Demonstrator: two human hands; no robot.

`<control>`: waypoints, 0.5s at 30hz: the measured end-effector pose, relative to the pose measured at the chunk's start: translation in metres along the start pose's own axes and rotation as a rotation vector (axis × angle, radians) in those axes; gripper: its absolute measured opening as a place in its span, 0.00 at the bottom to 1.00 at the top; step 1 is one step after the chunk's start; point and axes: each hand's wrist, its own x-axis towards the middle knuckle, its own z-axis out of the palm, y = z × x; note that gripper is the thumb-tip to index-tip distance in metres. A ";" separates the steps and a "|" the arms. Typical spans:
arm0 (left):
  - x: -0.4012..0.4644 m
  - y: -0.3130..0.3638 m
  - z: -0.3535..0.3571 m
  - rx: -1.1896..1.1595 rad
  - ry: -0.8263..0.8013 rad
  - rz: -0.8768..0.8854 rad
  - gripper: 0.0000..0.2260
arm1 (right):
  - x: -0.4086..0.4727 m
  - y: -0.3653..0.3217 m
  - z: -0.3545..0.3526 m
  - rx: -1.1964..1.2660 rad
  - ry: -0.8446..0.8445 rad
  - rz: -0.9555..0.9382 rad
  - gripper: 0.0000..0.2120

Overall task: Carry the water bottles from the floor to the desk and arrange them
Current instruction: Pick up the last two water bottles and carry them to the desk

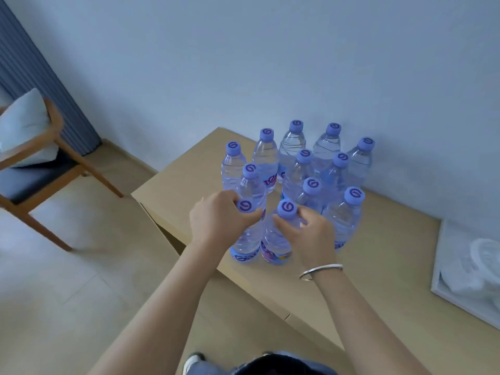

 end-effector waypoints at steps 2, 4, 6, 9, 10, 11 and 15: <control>0.010 -0.007 0.004 -0.003 -0.044 -0.008 0.22 | -0.001 -0.001 0.007 -0.043 0.042 -0.020 0.11; 0.016 -0.014 0.006 -0.030 -0.058 -0.010 0.22 | -0.004 -0.004 0.013 -0.107 0.095 -0.036 0.10; 0.018 -0.020 0.007 -0.052 -0.104 0.056 0.22 | -0.006 -0.004 0.018 -0.120 0.144 0.010 0.11; 0.016 -0.028 0.009 -0.055 -0.216 0.193 0.22 | -0.013 -0.006 0.026 -0.103 0.215 0.072 0.11; 0.018 -0.032 0.009 -0.072 -0.250 0.213 0.23 | -0.016 -0.008 0.030 -0.107 0.254 0.083 0.11; 0.021 -0.036 0.011 -0.099 -0.281 0.221 0.23 | -0.018 -0.009 0.033 -0.107 0.293 0.093 0.11; 0.026 -0.046 0.019 -0.193 -0.361 0.280 0.23 | -0.024 -0.018 0.046 -0.076 0.361 0.139 0.09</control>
